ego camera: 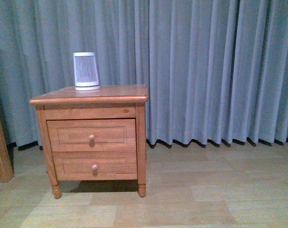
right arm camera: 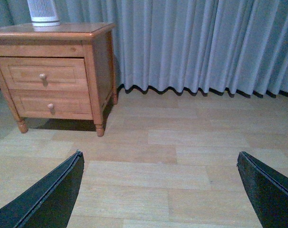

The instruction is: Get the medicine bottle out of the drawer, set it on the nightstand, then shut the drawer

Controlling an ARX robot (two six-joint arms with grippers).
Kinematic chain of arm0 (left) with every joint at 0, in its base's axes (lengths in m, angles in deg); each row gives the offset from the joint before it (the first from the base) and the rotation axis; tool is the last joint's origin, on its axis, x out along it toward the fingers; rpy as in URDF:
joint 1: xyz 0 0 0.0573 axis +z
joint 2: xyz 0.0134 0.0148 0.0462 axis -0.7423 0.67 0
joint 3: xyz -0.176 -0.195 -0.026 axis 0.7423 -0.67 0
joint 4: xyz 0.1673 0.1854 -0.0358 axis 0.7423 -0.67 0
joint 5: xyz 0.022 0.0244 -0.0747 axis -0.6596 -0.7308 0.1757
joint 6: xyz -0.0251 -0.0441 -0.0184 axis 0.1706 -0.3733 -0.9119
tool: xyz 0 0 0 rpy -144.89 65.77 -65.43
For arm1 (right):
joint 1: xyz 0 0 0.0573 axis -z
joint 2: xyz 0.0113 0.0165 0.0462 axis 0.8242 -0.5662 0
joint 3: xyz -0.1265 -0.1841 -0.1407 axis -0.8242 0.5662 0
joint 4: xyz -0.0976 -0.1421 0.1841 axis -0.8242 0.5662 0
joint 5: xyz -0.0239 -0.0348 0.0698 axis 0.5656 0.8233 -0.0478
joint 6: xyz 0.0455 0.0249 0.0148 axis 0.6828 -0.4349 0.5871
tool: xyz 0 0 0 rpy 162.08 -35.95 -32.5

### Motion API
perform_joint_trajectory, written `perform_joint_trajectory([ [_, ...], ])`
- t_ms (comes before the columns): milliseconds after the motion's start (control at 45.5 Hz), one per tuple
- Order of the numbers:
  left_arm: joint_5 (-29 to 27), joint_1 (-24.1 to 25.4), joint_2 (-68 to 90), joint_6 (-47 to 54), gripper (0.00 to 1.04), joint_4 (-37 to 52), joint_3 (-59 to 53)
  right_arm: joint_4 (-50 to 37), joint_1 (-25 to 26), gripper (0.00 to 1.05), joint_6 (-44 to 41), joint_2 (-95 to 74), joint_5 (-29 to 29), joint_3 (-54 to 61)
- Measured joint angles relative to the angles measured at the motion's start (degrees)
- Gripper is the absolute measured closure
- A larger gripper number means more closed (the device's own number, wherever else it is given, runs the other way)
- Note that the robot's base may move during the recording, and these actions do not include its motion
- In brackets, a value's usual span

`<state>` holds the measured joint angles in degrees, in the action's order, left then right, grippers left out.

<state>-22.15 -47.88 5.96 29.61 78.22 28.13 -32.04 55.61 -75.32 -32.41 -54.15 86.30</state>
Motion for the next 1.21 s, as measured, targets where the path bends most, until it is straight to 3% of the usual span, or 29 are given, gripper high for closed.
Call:
perform_joint_trajectory([
  [1210,0.00,0.00,0.00,0.00,0.07,0.00,0.00,0.00,0.00,0.07,0.02,0.00,-0.02,0.00],
])
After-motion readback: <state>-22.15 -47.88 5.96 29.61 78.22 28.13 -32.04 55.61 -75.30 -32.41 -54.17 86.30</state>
